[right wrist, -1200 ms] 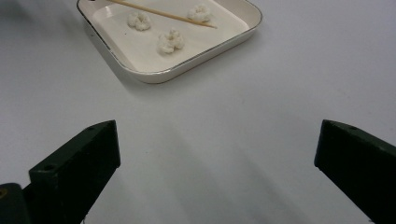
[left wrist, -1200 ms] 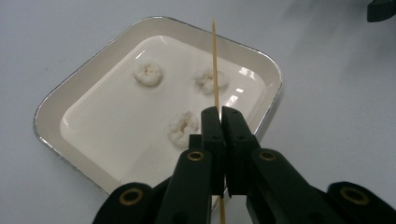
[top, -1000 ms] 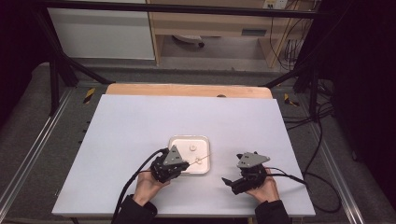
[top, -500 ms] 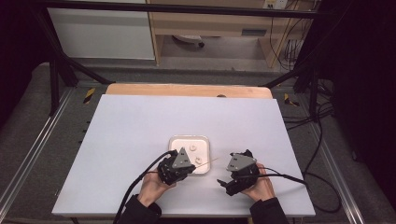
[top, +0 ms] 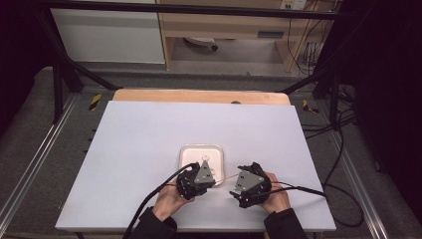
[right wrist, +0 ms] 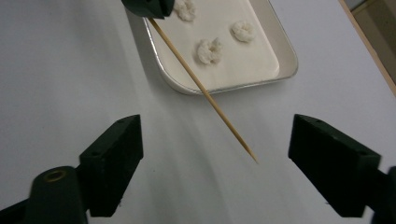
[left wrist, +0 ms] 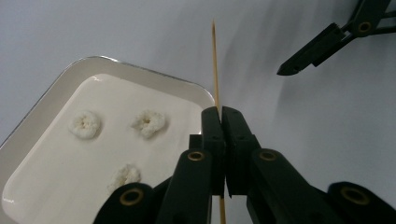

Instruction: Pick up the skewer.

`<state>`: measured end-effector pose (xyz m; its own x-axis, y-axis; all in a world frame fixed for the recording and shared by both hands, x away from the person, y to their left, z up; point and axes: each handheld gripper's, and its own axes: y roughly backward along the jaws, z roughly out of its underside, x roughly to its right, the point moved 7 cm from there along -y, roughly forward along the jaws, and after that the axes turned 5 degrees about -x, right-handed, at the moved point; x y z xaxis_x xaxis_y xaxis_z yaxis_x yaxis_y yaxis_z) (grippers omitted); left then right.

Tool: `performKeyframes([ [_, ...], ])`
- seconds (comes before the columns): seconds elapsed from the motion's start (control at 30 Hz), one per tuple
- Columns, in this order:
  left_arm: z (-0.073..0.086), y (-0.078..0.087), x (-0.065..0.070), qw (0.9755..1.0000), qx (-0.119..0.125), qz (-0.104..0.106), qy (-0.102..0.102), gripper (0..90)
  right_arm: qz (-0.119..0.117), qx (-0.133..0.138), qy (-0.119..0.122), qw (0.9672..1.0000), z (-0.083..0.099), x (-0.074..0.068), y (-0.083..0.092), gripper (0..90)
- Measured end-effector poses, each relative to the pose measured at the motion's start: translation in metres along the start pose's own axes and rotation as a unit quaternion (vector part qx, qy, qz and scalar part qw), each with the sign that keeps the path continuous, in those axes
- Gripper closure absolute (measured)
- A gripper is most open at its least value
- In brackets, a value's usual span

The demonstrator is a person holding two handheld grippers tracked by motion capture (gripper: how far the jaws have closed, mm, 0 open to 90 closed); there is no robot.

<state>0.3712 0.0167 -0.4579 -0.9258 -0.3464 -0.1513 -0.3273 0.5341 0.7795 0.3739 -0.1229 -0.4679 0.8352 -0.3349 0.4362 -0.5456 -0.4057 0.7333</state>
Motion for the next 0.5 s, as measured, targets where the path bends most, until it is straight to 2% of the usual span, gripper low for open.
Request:
performKeyframes([
  [0.2,-0.008,-0.002,0.005,0.9999,-0.003,0.004,-0.014,88.3,-0.001,0.000,0.047,0.9989,0.000,-0.003,-0.002,36.7],
  [0.3,-0.011,-0.002,0.008,0.9998,-0.005,0.006,-0.020,88.3,0.000,0.000,0.058,0.9983,0.000,-0.004,-0.002,41.3],
  [0.37,-0.014,-0.003,0.009,0.9996,-0.007,0.007,-0.026,88.3,-0.001,-0.002,0.079,0.9969,0.001,-0.005,-0.002,47.4],
  [0.47,-0.017,-0.004,0.012,0.9994,-0.011,0.010,-0.032,88.3,-0.004,-0.007,0.089,0.9960,0.002,-0.007,-0.002,51.1],
  [0.5,-0.018,-0.005,0.013,0.9993,-0.012,0.011,-0.033,88.3,-0.005,-0.007,0.104,0.9945,0.002,-0.008,-0.002,55.5],
])
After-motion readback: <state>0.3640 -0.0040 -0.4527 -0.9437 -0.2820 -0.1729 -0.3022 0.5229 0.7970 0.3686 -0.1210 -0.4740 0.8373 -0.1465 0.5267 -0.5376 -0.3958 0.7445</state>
